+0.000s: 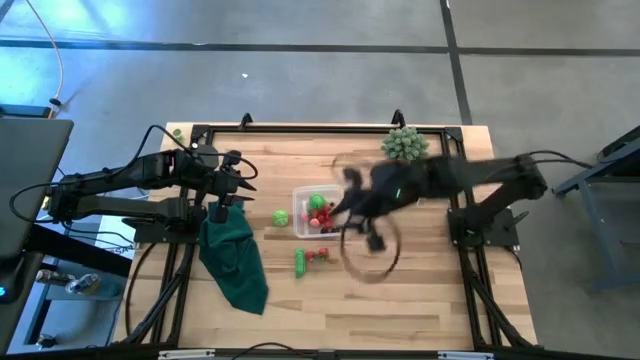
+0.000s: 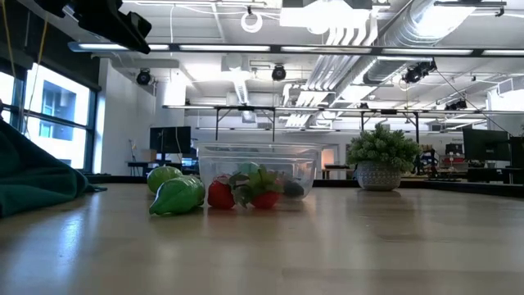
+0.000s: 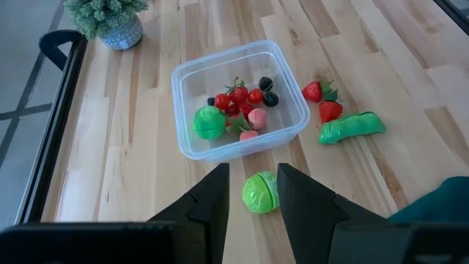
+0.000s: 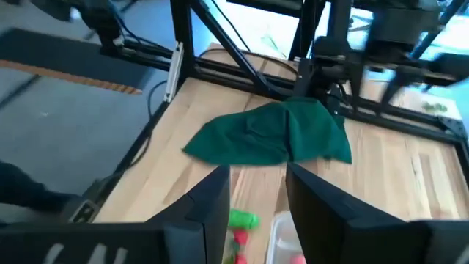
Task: Pick and placing Produce into tupperware
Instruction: Put the cabbage into the transparent bin
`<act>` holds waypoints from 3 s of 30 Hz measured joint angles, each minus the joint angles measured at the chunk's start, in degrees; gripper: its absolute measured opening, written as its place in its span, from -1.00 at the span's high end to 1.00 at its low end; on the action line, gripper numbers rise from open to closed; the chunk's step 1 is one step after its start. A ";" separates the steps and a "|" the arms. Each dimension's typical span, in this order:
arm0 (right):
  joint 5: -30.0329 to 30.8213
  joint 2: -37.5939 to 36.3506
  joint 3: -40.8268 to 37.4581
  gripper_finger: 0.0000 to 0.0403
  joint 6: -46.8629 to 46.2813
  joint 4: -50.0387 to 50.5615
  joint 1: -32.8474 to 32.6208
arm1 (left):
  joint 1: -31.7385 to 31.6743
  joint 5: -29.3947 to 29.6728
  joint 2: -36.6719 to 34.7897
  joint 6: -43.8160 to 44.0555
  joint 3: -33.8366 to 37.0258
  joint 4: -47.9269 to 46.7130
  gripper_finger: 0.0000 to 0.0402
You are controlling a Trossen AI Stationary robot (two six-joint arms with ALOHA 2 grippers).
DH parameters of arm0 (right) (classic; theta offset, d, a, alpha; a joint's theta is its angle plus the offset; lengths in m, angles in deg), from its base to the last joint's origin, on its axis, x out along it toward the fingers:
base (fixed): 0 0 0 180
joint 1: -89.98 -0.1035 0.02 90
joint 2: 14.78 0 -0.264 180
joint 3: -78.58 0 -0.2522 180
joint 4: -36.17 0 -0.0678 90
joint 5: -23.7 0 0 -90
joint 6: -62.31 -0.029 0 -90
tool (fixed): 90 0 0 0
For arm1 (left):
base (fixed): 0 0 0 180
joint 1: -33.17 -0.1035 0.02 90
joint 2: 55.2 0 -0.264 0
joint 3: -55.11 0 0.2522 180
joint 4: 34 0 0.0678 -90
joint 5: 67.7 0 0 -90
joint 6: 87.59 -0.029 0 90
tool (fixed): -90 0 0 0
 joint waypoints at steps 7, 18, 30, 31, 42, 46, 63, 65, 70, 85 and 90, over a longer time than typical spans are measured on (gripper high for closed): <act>-2.24 -9.78 0.09 0.39 0.97 9.16 8.32 | 0.00 0.00 0.00 0.01 -0.02 0.00 0.47; 9.29 -28.03 -9.43 0.39 -2.28 11.79 4.39 | 0.00 0.00 0.00 0.02 0.00 0.02 0.47; 11.64 -54.51 -52.61 0.39 -15.73 -8.44 4.41 | 0.00 0.00 -0.01 0.01 -0.01 0.01 0.47; 11.74 -55.85 -55.30 0.39 -15.81 -9.97 4.41 | 0.00 0.00 -0.01 0.02 -0.02 0.00 0.47; 7.54 -66.82 -77.23 0.39 -9.45 -20.39 4.39 | 0.00 0.00 -0.01 0.01 -0.02 0.00 0.47; 10.04 -68.34 -78.31 0.39 -7.98 -20.38 4.57 | 0.00 0.00 0.00 0.02 0.00 0.00 0.47; 19.87 -69.16 -78.31 0.39 -8.27 -18.26 4.59 | 0.00 0.00 0.00 0.01 0.00 0.00 0.47; 19.87 -69.16 -78.31 0.39 -8.27 -18.26 4.59 | 0.00 0.00 0.00 0.02 0.00 0.00 0.47; 19.87 -69.13 -78.31 0.39 -8.27 -18.26 4.59 | 0.00 0.00 0.00 0.00 -0.01 0.00 0.47; 19.83 -69.13 -78.31 0.39 -8.27 -18.21 4.59 | 0.00 4.04 0.02 0.87 -0.01 1.20 0.47; 19.83 -69.13 -78.31 0.39 -8.27 -18.21 4.59 | 0.00 3.41 0.02 11.32 -0.02 2.04 0.47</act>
